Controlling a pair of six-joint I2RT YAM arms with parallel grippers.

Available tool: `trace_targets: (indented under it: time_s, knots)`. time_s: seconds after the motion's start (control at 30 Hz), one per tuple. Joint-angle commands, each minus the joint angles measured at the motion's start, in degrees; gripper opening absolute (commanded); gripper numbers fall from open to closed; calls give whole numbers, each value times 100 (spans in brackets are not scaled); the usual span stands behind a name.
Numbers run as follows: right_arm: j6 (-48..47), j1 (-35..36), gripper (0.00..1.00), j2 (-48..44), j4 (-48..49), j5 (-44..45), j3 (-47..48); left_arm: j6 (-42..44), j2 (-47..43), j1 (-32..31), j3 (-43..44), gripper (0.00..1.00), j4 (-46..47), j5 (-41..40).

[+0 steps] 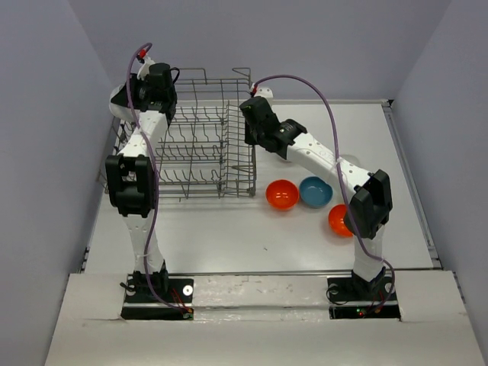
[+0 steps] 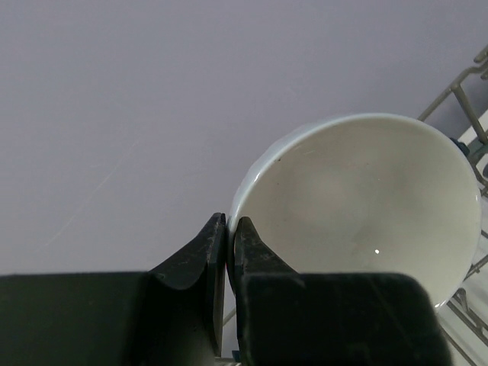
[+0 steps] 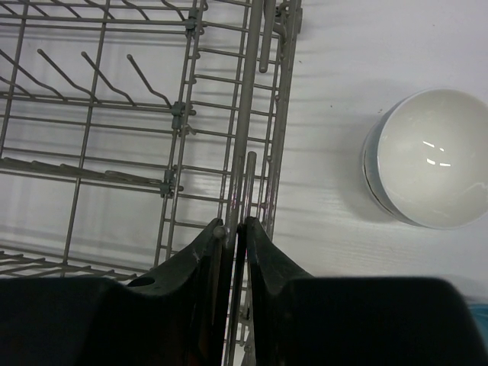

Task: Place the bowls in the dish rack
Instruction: Insert the bowl into the dish rack.

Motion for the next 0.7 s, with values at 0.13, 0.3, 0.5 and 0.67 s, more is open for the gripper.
trace_targets:
  time_s: [0.13, 0.3, 0.5, 0.67]
  knots:
    - [-73, 55, 1, -168, 880, -375, -303, 1161, -506, 42, -268, 0, 2195, -290]
    - [-73, 55, 1, -186, 968, -411, -391, 2063, -462, 25, -575, 0, 3413, -211]
    - [-65, 55, 1, -177, 1064, -498, -497, 3630, -190, -98, -874, 0, 5576, -184]
    - [-73, 55, 1, -142, 1082, -428, -497, 4396, 30, -177, -1094, 0, 6476, -88]
